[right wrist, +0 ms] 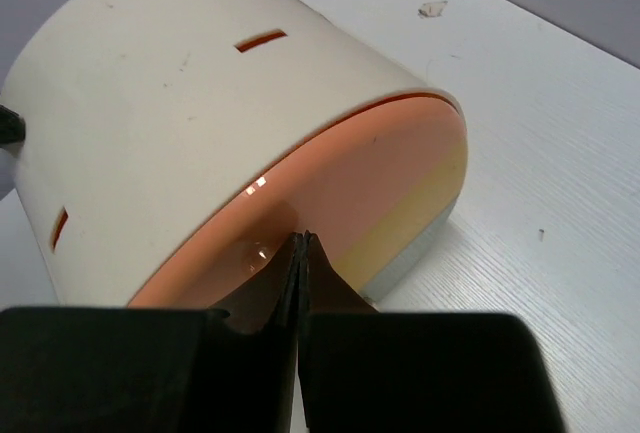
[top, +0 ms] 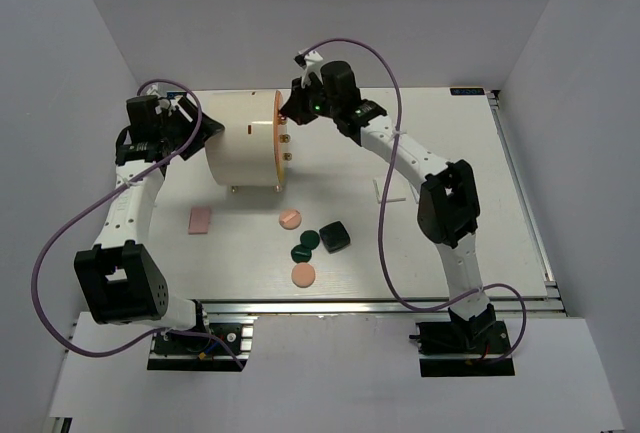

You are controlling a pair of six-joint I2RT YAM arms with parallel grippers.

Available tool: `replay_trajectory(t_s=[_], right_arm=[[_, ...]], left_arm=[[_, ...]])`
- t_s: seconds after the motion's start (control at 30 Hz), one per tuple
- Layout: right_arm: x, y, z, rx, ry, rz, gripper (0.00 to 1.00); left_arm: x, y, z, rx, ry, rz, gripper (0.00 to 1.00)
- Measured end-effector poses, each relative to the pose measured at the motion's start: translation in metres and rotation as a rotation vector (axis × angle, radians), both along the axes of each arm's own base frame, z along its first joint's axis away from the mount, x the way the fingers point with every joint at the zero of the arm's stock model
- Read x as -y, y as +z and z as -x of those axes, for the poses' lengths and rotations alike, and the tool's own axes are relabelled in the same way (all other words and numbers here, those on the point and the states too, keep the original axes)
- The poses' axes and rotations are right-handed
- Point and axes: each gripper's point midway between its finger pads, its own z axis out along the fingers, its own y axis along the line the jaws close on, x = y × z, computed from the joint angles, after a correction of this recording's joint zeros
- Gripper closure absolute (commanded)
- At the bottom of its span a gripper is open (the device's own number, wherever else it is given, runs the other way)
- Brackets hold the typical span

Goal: Organize the makeup

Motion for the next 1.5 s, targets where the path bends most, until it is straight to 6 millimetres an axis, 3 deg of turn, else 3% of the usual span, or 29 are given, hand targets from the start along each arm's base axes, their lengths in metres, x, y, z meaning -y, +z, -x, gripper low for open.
replay_trajectory(t_s=[0.1,0.3,0.33,0.43,0.47,0.53,0.67,0.83,0.93,1.0,1.1,1.33,1.5], right_arm=[[-0.008,0.000,0.000,0.001,0.008,-0.019,1.00],[-0.008,-0.002,-0.005,-0.009,0.011,-0.039,0.88],[-0.008,-0.002,-0.005,-0.001,0.015,-0.035,0.77],[-0.001,-0.001,-0.008,0.031,0.033,-0.036,0.59],[0.003,-0.001,-0.008,0.035,0.049,-0.041,0.47],[0.011,-0.001,-0.007,0.038,0.084,-0.047,0.38],[0.034,-0.020,-0.006,0.049,0.156,-0.023,0.36],[0.061,-0.068,0.010,0.055,0.292,0.012,0.36],[0.067,-0.090,0.025,0.105,0.410,0.032,0.34],[0.062,-0.092,0.029,0.171,0.480,0.032,0.28],[0.051,-0.089,0.030,0.272,0.551,0.027,0.26],[0.020,-0.087,0.017,0.424,0.608,0.023,0.28],[0.011,-0.101,0.007,0.451,0.605,0.032,0.30]], left_arm=[[0.000,0.000,-0.001,0.006,-0.006,-0.001,0.25],[-0.001,0.001,-0.002,0.008,-0.007,-0.001,0.25],[-0.001,0.001,-0.002,0.006,-0.004,-0.002,0.24],[-0.003,0.002,-0.002,0.005,0.008,-0.010,0.23],[-0.004,0.002,-0.003,0.005,0.012,-0.012,0.23],[-0.005,0.002,-0.003,0.003,0.021,-0.016,0.23],[-0.007,0.002,-0.005,-0.001,0.033,-0.023,0.21],[-0.009,0.002,-0.005,-0.004,0.041,-0.028,0.18],[-0.011,0.003,-0.005,-0.005,0.047,-0.034,0.15],[-0.011,0.005,-0.006,-0.006,0.050,-0.037,0.15],[-0.012,0.007,-0.006,-0.005,0.052,-0.038,0.14],[-0.011,0.008,-0.006,-0.005,0.053,-0.032,0.13],[-0.011,0.008,-0.006,-0.005,0.050,-0.030,0.13]])
